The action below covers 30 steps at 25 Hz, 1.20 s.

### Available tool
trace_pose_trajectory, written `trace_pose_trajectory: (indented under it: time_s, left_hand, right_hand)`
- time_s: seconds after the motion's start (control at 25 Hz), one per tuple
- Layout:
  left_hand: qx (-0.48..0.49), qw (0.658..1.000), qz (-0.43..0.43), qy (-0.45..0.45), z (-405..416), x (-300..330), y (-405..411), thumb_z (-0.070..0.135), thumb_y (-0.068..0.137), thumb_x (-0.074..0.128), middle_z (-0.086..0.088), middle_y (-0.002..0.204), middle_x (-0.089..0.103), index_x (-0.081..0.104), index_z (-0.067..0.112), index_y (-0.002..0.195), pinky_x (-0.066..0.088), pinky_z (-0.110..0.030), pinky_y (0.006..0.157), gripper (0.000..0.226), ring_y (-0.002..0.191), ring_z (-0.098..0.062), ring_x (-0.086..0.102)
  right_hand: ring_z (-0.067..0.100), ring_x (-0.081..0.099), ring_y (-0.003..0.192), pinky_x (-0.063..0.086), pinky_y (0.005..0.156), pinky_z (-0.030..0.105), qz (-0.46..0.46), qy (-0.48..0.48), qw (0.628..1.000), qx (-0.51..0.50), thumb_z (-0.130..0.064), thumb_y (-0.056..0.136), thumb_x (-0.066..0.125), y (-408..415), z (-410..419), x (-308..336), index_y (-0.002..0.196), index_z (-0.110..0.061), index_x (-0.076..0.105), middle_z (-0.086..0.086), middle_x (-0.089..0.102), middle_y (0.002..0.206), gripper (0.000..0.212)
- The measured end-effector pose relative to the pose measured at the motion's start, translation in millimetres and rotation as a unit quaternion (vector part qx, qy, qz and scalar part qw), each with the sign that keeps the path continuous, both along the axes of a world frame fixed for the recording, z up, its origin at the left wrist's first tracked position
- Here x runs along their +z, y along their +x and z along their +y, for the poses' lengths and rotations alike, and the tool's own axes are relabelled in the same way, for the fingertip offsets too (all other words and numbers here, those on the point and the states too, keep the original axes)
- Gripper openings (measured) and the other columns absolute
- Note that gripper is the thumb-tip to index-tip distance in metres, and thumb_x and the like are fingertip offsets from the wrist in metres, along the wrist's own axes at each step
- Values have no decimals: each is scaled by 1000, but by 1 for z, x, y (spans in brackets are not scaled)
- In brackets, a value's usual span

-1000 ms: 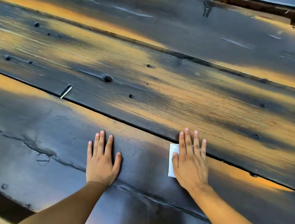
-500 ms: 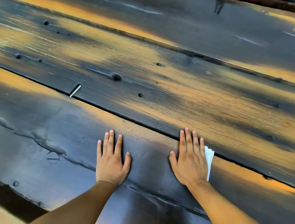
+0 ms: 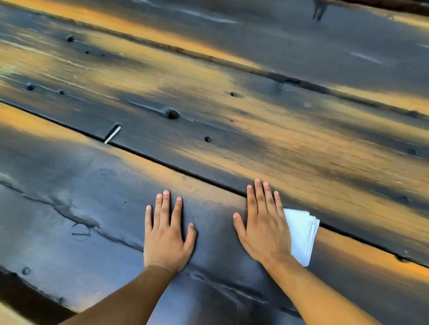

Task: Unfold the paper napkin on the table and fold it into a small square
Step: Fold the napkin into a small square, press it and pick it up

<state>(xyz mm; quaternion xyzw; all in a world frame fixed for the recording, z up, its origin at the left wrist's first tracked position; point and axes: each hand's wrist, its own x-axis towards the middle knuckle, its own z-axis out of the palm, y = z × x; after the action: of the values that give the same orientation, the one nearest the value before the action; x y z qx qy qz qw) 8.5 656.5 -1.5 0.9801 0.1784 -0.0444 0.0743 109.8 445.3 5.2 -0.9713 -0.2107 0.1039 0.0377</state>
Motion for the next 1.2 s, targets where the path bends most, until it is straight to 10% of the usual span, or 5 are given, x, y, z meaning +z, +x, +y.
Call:
trace_pose_trajectory:
  time_s: [0.32, 0.56, 1.2]
  left_hand:
    - [1, 1000, -1, -2, 1, 0, -4, 49, 93, 34, -16, 165, 21, 35, 11, 154, 13, -53, 125, 72, 155, -30, 12]
    - [3, 1000, -8, 1, -1, 1, -2, 49, 93, 33, -16, 165, 23, 36, 11, 153, 15, -54, 124, 71, 155, -31, 14]
    - [6, 1000, 2, -8, -1, 5, 0, 48, 93, 35, -17, 165, 22, 34, 12, 154, 14, -54, 124, 71, 155, -31, 14]
  right_hand:
    - [25, 10, 156, 6, 127, 47, -55, 102, 992, -54, -41, 100, 37, 2, -33, 25, 149, -7, 41, 11, 23, 166, 59]
    - [23, 4, 156, 5, 126, 45, -16, 24, 999, -43, -57, 101, 14, 6, -70, 4, 156, -5, 26, 11, 13, 167, 77]
    - [29, 5, 156, -3, 125, 50, -19, -1, 999, -26, -46, 101, 23, 1, -34, 21, 157, -5, 22, 16, 13, 166, 69]
